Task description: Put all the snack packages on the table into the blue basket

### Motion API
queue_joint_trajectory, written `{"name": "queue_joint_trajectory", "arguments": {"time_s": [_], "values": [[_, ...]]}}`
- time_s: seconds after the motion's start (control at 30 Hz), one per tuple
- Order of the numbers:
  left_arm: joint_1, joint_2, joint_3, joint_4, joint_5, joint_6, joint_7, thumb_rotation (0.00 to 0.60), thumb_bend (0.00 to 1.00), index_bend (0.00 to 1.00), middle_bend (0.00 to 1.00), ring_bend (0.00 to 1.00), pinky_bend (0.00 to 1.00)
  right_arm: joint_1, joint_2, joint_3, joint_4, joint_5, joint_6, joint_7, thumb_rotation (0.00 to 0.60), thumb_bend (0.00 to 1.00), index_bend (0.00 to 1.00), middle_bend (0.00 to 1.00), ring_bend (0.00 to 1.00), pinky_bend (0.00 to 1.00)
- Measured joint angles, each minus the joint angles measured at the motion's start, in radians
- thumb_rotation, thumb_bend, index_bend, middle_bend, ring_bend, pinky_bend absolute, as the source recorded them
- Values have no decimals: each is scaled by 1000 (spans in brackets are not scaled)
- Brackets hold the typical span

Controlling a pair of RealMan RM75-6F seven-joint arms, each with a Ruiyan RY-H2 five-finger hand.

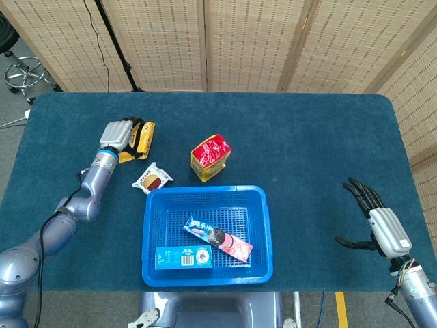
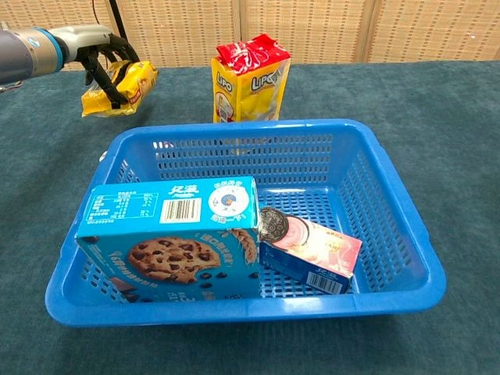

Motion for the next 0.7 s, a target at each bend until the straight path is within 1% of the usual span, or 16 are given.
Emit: {"name": "queue_joint_trajectory", "arguments": {"time_s": [0.07, 0.17, 0.27, 0.3, 0.37, 0.4, 0.5, 0.63, 0.7], "values": [[15, 43, -3, -72, 16, 33, -14, 600, 332, 428, 433, 510, 663, -1, 1, -1, -4, -4, 3, 0, 600, 0, 0, 0, 0, 63], [45, 129, -5, -225, 48, 88, -34, 600, 331, 428, 433, 501, 654, -3, 3, 0, -8, -5, 7, -4, 600, 0, 0, 0, 0, 53], [80, 223, -2, -405, 92, 148, -51, 600, 331, 428, 433, 496, 638, -5, 4, 2, -13, -3, 10, -5, 600, 0, 0, 0, 0, 49], [95, 262, 1, -479, 116, 176, -58, 600, 330, 428, 433, 496, 638, -5, 4, 3, -14, -2, 12, -7, 600, 0, 0, 0, 0, 48], [118, 318, 9, -592, 160, 218, -67, 600, 326, 427, 433, 496, 637, -6, 4, 5, -14, 2, 11, -9, 600, 0, 0, 0, 0, 48], [132, 355, 15, -665, 190, 244, -74, 600, 326, 426, 433, 495, 637, -6, 4, 5, -16, 3, 10, -8, 600, 0, 0, 0, 0, 48], [159, 439, 34, -822, 265, 292, -90, 600, 326, 423, 433, 491, 638, -6, 4, 6, -17, 5, 9, -9, 600, 0, 0, 0, 0, 48], [173, 518, 71, -972, 371, 322, -98, 600, 324, 423, 433, 491, 638, -5, 5, 6, -16, 0, 8, -8, 600, 0, 0, 0, 0, 48], [171, 528, 101, -1033, 422, 323, -89, 600, 324, 423, 433, 491, 638, -6, 5, 6, -16, 0, 9, -9, 600, 0, 0, 0, 0, 48]]}}
